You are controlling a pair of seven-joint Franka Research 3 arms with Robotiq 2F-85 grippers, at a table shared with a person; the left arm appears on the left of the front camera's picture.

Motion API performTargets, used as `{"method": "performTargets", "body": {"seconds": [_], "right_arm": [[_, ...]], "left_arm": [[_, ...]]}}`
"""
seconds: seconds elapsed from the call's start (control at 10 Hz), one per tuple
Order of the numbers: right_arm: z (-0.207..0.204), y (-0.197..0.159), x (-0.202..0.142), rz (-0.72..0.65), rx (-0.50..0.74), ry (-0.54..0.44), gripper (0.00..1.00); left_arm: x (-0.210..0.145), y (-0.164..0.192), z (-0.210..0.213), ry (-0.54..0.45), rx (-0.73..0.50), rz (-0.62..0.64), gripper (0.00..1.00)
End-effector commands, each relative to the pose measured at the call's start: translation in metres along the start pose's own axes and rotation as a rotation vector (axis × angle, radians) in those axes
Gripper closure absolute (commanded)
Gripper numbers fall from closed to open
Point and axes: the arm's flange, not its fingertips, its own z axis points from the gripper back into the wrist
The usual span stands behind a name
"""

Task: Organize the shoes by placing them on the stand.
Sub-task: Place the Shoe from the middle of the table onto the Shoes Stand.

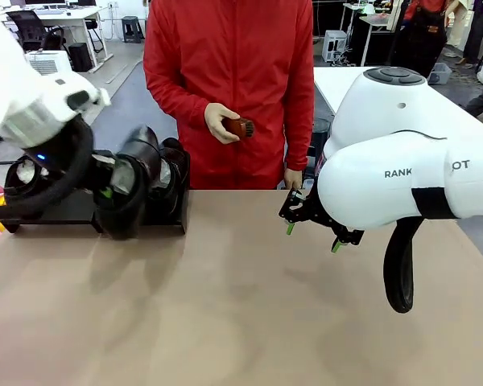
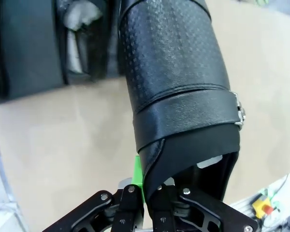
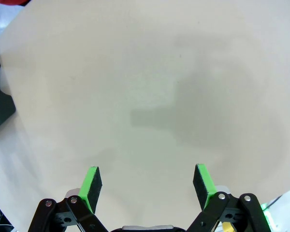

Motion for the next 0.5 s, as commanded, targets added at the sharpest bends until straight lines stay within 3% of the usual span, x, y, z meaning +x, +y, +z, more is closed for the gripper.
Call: {"method": "performTargets", "body": {"seconds": [0.0, 0.2, 0.4], "right_arm": [[0.002, 0.0, 0.0, 0.014, 0.002, -0.004, 0.0], [0.002, 0.0, 0.0, 0.014, 0.002, -0.004, 0.0], [0.002, 0.0, 0.0, 0.014, 0.002, -0.004, 0.0]], "left_arm": [[0.008, 0.033, 0.028, -0.111, 0.054, -0.01, 1.0], [0.024, 0.068, 0.026, -0.191, 0.129, -0.01, 1.0], [0.046, 0.102, -0.012, -0.128, 0.177, -0.001, 1.0]]}}
